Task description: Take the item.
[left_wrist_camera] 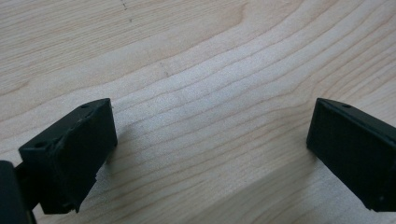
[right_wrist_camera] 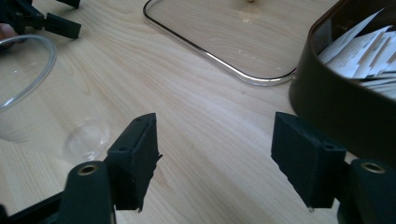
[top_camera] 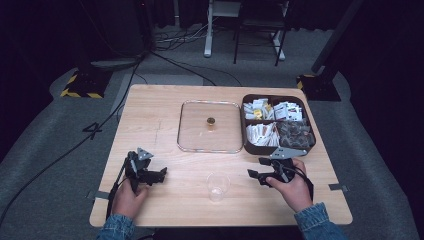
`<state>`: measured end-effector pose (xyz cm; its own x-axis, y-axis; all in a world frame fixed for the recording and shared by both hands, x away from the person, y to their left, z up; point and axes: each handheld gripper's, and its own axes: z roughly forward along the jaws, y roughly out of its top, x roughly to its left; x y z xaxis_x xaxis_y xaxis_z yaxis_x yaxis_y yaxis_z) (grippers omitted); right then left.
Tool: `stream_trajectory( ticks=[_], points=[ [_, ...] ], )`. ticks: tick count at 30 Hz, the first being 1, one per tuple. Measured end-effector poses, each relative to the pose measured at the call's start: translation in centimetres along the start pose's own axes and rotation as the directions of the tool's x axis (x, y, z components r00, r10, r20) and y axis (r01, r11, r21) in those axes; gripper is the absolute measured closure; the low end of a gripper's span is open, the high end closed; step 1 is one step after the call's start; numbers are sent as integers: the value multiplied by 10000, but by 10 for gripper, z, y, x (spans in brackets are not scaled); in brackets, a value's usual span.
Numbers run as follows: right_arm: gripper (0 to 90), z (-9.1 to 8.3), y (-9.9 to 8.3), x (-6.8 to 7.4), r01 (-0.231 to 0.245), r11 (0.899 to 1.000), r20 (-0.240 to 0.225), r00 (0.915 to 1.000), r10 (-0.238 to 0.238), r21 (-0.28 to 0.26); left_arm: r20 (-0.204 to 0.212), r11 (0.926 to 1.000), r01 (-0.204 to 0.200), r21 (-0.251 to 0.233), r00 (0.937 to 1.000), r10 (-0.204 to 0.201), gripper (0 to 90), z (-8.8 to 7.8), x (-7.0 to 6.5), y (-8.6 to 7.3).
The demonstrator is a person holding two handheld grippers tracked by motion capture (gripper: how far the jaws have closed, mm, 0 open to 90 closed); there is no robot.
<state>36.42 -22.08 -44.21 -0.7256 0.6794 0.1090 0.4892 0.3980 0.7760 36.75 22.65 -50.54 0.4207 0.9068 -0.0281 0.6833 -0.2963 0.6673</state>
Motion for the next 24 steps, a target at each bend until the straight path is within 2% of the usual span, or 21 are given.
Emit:
stream_trajectory(
  ticks=[5,8,14,16,19,21,22,24],
  points=[
    [305,-3,14,-4,161,9991,278,9995,-150,-390,-10,10000,-17,-12,10000,17,19,0,0,0],
    [302,-5,21,-11,58,9985,429,9991,-34,-553,-11,10000,-20,-24,10000,20,19,0,0,0],
    [303,-16,31,-33,-3,9964,775,9970,68,-846,11,10000,-68,-13,10000,68,19,0,0,-1],
    [304,-24,34,-40,105,9954,1181,9930,8,-953,5,10000,-24,-27,10000,24,19,0,0,0],
    [305,-31,36,-52,-7,9953,1464,9891,149,-966,3,10000,-28,-27,10000,28,19,0,0,0],
    [304,-33,37,-54,-36,9954,1541,9879,184,-954,4,10000,-28,-27,10000,28,19,0,0,0],
    [303,-37,39,-62,-198,9948,1668,9853,363,-997,4,10000,-27,-27,10000,27,19,0,0,0],
    [298,-41,41,-67,-329,9939,1736,9835,510,-1055,5,10000,-28,-27,10000,28,19,0,0,0]
  ],
)
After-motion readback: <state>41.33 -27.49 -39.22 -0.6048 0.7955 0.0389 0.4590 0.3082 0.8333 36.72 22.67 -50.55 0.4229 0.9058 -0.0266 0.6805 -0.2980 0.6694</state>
